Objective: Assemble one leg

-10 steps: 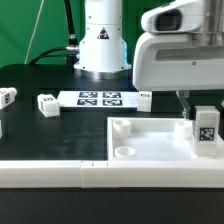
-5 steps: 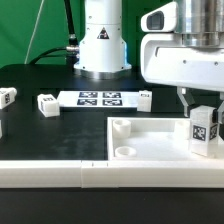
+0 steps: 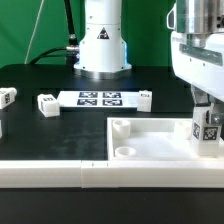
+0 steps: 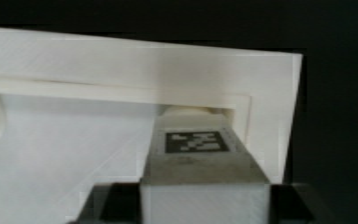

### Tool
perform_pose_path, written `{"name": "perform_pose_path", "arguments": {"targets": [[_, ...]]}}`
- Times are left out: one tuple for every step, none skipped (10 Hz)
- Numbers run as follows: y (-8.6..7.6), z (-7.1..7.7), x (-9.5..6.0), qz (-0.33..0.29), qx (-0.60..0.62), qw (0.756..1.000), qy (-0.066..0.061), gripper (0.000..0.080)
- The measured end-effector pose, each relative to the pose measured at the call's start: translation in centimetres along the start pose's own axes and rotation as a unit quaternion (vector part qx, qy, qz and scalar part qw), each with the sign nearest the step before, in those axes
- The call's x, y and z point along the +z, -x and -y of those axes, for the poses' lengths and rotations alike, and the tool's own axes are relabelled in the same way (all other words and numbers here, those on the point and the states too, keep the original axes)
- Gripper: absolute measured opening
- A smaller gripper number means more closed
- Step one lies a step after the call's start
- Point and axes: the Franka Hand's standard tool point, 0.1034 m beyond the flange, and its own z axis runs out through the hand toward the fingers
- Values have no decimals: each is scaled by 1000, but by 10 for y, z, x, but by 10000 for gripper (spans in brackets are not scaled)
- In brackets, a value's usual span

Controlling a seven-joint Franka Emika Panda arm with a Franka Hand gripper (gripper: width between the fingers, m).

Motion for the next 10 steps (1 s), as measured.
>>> {"name": "perform_pose_path", "arguments": {"targets": [[-1,0,0,4,16,1000,0,291],[-1,0,0,4,6,1000,0,292],[-1,0,0,4,-24,1000,0,292],[-2,-1,-1,5,-61,998,7,459],[-3,0,-2,7,-115,993,11,459],[-3,1,-3,7,-187,982,10,614],[0,0,-3,9,-234,972,12,640],[3,-1,-3,12,-271,962,18,647],[4,-1,-2,17,-338,941,27,647],[4,1,-2,21,-399,916,46,649]]}}
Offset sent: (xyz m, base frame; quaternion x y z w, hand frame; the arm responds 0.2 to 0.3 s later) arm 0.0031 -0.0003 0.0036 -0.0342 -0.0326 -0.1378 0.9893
